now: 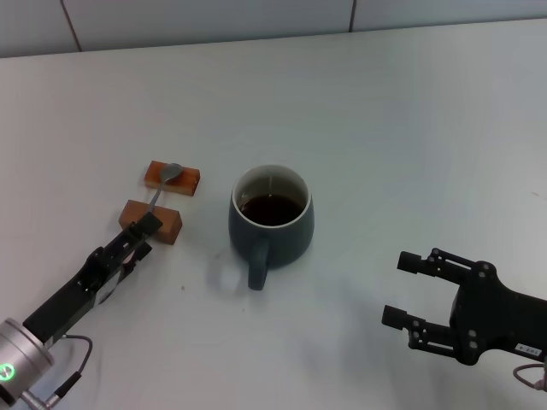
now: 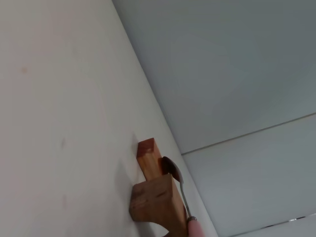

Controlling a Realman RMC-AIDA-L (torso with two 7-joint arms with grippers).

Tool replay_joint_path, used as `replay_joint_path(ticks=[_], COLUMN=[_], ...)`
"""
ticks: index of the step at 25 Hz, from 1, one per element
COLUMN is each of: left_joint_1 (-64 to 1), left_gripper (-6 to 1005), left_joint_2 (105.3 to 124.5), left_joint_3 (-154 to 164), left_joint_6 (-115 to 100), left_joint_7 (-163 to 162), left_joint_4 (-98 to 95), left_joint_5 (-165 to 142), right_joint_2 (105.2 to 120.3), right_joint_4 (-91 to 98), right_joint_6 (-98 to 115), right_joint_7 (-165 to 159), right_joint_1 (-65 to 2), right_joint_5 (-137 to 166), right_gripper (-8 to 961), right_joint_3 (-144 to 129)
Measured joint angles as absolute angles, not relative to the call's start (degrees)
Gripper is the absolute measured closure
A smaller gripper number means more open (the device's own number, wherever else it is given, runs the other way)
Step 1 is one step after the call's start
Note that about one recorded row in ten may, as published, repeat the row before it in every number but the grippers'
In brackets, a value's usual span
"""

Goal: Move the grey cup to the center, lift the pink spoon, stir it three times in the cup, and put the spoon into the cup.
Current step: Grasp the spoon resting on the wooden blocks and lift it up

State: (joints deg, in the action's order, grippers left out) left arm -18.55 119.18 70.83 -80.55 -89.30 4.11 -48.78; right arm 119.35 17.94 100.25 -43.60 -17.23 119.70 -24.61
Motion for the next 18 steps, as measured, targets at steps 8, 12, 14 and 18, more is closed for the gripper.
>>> replay_joint_path(ticks=[8, 12, 14, 18], left_joint_1=[-18.81, -18.78, -18.78, -18.81], left_gripper=[365, 396, 411, 437], left_joint_2=[119.18, 119.18, 119.18, 119.17], left_joint_3=[70.63, 70.40, 70.27, 70.13], left_joint_6=[-80.40, -79.72, -79.34, -78.85], left_joint_7=[-89.27, -89.30, -89.34, -89.91], left_joint_4=[4.41, 4.58, 4.72, 5.02], left_joint_5=[-48.78, -48.78, -48.78, -48.78], right_joint_2=[119.42, 119.44, 119.44, 119.45], right_joint_4=[17.94, 17.92, 17.92, 17.92], right_joint_6=[99.78, 99.74, 99.74, 99.72], right_joint_7=[-44.00, -44.08, -44.09, -44.10], right_joint_1=[-17.46, -17.49, -17.49, -17.49], right_joint_5=[119.70, 119.70, 119.70, 119.70], right_gripper=[191, 192, 192, 192], right_joint_3=[-24.79, -24.86, -24.92, -25.28])
